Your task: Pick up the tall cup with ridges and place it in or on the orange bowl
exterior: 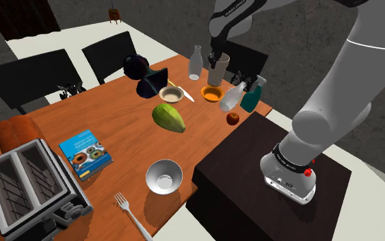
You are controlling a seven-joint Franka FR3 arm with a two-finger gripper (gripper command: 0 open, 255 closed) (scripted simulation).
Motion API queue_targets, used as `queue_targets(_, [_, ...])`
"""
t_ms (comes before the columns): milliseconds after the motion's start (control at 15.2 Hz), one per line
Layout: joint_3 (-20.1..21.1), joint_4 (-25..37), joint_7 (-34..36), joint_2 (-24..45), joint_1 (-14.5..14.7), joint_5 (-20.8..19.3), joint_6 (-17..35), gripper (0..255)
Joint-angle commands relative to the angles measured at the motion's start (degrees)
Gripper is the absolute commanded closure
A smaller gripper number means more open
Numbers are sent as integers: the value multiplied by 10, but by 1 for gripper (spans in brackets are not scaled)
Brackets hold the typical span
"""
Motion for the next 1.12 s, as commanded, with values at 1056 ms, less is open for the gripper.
queue_targets(1056, [-13, 70, -47, 113, -30, 13, 47, 255])
